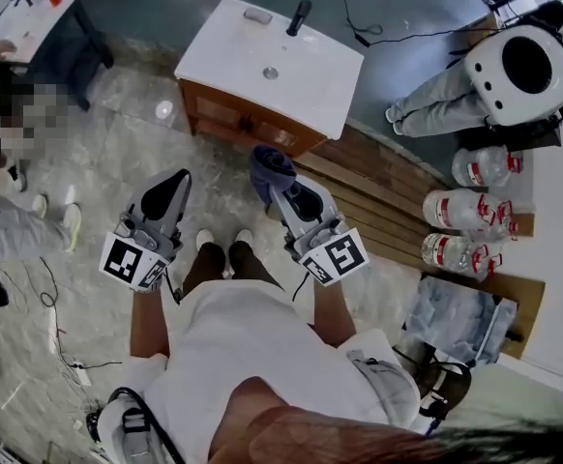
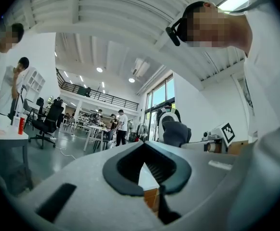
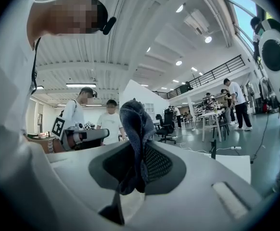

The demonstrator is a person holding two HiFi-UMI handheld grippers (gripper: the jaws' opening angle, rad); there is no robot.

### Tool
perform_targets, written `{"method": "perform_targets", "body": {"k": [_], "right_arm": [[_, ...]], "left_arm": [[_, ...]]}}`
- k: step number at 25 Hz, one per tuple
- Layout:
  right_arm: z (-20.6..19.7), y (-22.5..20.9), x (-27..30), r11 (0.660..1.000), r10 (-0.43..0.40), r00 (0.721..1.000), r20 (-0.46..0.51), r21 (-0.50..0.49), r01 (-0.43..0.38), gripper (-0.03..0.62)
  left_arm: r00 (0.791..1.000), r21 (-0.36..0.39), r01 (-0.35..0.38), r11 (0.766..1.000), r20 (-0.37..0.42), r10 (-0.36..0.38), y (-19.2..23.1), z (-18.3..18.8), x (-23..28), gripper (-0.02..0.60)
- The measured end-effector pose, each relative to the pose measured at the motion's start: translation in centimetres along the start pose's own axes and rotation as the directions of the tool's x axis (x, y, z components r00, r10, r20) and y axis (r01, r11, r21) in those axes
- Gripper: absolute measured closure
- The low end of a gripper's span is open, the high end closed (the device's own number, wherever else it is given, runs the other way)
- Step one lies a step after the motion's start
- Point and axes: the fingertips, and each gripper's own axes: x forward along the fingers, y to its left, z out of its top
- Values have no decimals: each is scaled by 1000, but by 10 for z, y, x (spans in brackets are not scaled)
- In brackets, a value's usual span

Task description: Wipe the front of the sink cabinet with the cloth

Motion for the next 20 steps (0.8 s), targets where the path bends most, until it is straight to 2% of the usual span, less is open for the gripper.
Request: {"method": "perform_targets", "body": {"k": [6, 12, 16, 20], "right_arm": [[-22, -14, 39, 1000, 23, 999, -36, 17, -23, 514], [-63, -22, 94, 999, 26, 997, -78, 31, -23, 514], [-111, -27, 140, 999, 44, 994, -99, 34, -40, 514], [-173, -45, 180, 999, 37, 995, -96, 43, -33, 514]], "left_arm": [[998, -21, -52, 998, -25, 51, 27, -16, -7, 586], [995, -37, -102, 994, -19, 101, 67, -37, -28, 586], [990, -51, -143, 988, -18, 142, 101, -73, -47, 586], [983, -49, -180, 982, -26, 179, 124, -127, -62, 586]]}}
